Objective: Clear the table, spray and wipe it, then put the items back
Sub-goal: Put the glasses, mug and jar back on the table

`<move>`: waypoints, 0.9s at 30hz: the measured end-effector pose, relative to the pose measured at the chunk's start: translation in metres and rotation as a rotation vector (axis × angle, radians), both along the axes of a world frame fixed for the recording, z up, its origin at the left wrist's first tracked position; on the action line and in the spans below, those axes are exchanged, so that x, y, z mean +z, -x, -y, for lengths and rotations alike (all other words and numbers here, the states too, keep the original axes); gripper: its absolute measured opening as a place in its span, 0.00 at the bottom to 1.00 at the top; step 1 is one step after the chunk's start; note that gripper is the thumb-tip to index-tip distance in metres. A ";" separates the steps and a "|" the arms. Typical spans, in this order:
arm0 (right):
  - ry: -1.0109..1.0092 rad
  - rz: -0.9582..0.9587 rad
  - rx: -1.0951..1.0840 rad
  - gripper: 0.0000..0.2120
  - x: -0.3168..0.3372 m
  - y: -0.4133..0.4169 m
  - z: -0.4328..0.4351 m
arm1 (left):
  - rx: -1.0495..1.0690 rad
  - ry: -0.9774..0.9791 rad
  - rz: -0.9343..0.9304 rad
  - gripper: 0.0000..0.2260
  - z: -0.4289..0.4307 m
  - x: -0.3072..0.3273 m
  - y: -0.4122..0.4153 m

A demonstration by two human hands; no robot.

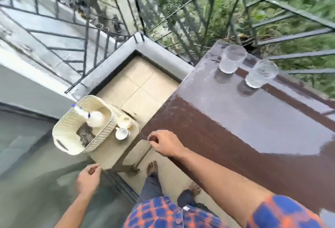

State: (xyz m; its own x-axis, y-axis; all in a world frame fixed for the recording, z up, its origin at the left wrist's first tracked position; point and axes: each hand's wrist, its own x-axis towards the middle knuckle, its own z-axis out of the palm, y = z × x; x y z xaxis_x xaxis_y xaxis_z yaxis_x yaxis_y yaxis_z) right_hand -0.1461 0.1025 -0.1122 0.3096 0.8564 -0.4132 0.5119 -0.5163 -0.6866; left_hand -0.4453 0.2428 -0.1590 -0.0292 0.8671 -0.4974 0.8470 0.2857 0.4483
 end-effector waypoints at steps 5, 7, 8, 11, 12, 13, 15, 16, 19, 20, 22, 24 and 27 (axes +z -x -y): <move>0.022 0.279 0.435 0.16 -0.015 0.034 -0.096 | 0.153 0.097 0.071 0.03 -0.017 -0.017 0.027; 0.062 0.322 0.514 0.18 -0.024 0.041 -0.135 | 0.147 0.158 0.061 0.04 -0.027 -0.045 0.033; 0.099 0.337 0.546 0.20 -0.033 0.043 -0.156 | 0.133 0.177 0.055 0.05 -0.031 -0.052 0.029; 0.240 0.407 0.618 0.28 -0.063 0.043 -0.208 | 0.074 0.250 0.122 0.12 -0.047 -0.065 0.003; 0.285 0.411 0.627 0.30 -0.076 0.042 -0.222 | 0.061 0.291 0.148 0.16 -0.053 -0.073 -0.006; 0.314 0.411 0.622 0.31 -0.089 0.040 -0.234 | 0.057 0.318 0.184 0.20 -0.061 -0.084 -0.015; 0.351 0.397 0.587 0.36 -0.114 0.036 -0.252 | 0.038 0.338 0.216 0.30 -0.071 -0.109 -0.031; 0.364 0.380 0.568 0.38 -0.124 0.034 -0.256 | 0.010 0.328 0.209 0.34 -0.073 -0.114 -0.040; 0.414 0.345 0.556 0.44 -0.157 0.035 -0.266 | -0.011 0.280 0.255 0.40 -0.083 -0.136 -0.064; 0.412 0.335 0.558 0.45 -0.166 0.036 -0.266 | -0.003 0.246 0.274 0.40 -0.086 -0.140 -0.072; 0.372 0.323 0.529 0.46 -0.182 0.039 -0.265 | 0.003 0.153 0.301 0.38 -0.090 -0.157 -0.082; 0.318 0.316 0.466 0.43 -0.193 0.042 -0.264 | -0.022 0.075 0.289 0.35 -0.092 -0.175 -0.087; 0.282 0.270 0.380 0.40 -0.198 0.048 -0.262 | -0.062 -0.019 0.264 0.32 -0.093 -0.188 -0.093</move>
